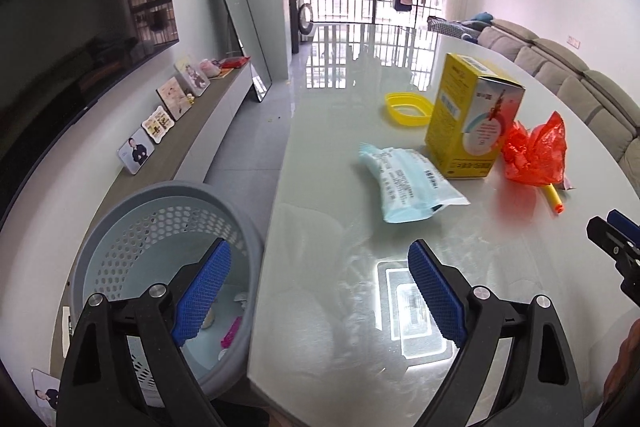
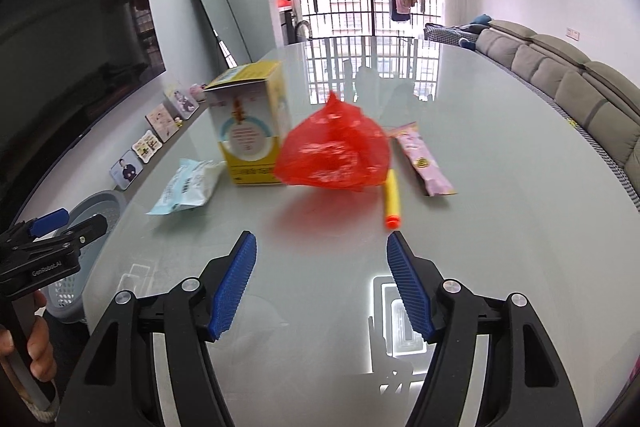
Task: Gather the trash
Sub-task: 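Move both tools back over the table toward the wrapper packet, then grasp the pink snack wrapper with the right gripper while the left gripper grasps the blue-white packet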
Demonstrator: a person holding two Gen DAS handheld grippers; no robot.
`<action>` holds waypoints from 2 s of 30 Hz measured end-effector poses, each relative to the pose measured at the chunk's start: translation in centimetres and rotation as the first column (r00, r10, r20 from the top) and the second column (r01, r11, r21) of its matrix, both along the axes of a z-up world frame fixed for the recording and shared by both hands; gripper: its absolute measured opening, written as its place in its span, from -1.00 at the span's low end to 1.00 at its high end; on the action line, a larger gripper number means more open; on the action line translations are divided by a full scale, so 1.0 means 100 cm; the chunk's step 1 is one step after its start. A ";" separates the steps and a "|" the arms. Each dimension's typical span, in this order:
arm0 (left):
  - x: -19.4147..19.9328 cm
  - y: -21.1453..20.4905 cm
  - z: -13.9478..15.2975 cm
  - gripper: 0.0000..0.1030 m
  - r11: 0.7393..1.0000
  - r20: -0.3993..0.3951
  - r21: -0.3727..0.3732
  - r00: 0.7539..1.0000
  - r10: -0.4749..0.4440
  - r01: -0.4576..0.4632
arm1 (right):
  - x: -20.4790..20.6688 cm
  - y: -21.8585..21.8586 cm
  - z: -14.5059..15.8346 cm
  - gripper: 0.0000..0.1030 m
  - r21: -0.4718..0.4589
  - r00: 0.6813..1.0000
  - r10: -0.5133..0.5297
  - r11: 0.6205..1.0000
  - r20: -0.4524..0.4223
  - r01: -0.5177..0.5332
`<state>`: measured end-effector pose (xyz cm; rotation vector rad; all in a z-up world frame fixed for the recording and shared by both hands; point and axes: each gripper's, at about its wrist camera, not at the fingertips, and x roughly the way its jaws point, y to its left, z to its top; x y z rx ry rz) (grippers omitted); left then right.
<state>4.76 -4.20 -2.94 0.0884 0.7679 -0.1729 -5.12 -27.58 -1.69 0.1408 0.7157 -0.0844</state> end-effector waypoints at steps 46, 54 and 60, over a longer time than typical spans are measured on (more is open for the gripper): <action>0.049 -0.062 -0.001 0.77 1.000 -0.004 -0.005 1.000 -0.031 0.031 | 0.135 -0.114 -0.042 0.26 -0.070 0.977 -0.067 0.996 -0.201 0.054; 0.050 -0.063 -0.003 0.78 0.999 -0.007 -0.010 0.999 -0.036 0.036 | 0.148 -0.111 -0.051 -0.03 -0.087 0.972 -0.067 0.995 -0.226 0.049; 0.054 -0.067 -0.008 0.78 0.999 -0.022 -0.014 0.999 -0.043 0.043 | 0.146 -0.103 -0.052 -0.39 -0.112 0.974 -0.040 0.994 -0.224 0.015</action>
